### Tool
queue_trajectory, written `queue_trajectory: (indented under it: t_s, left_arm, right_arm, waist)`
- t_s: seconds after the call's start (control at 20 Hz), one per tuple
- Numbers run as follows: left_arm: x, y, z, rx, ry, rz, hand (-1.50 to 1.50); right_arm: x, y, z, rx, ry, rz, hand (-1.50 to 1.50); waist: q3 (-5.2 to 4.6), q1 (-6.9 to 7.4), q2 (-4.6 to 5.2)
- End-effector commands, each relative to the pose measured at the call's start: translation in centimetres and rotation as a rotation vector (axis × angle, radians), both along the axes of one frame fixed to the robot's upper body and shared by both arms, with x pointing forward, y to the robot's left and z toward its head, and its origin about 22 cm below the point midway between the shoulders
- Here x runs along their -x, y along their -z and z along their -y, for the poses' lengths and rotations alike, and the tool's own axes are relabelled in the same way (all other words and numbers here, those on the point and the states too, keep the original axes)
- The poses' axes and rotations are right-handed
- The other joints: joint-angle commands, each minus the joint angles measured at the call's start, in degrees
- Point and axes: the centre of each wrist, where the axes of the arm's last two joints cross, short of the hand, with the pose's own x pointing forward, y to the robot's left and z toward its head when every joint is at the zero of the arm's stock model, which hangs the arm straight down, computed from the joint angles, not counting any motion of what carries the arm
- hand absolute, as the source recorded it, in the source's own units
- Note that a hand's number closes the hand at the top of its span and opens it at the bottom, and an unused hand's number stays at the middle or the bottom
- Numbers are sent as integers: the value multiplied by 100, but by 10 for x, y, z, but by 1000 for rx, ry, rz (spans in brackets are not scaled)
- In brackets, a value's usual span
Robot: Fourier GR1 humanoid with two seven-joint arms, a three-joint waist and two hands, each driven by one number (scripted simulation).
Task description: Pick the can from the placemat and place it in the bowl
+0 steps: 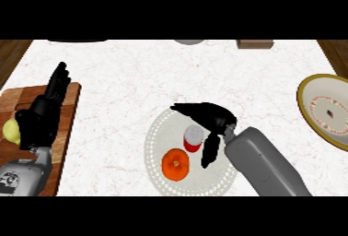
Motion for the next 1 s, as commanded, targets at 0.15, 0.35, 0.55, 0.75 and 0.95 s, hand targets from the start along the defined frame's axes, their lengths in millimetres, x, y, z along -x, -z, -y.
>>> queue_trajectory:
  t_s: [0.15,0.35,0.55,0.75,0.95]
  left_arm:
    - [-9,9,-4,-18,2,-1,0]
    - [6,-2,-12,4,-5,-10,0]
    - [-6,2,-4,6,-4,7,0]
    - [-25,-6,15,3,9,1,0]
    - [8,9,-7,-9,-29,-7,0]
  right_arm:
    - [-2,25,12,7,-10,-10,-150]
    - [8,43,-16,14,-98,95,150]
    - [0,48,-10,14,-107,108,150]
    - [-2,43,-6,-33,-102,90,150]
    - [42,37,10,-51,-119,118,150]
  waist:
    - [-1,-19,-2]
    - [1,34,-4]
    - [0,1,0]
    - [0,-28,1]
    - [-2,-80,-32]
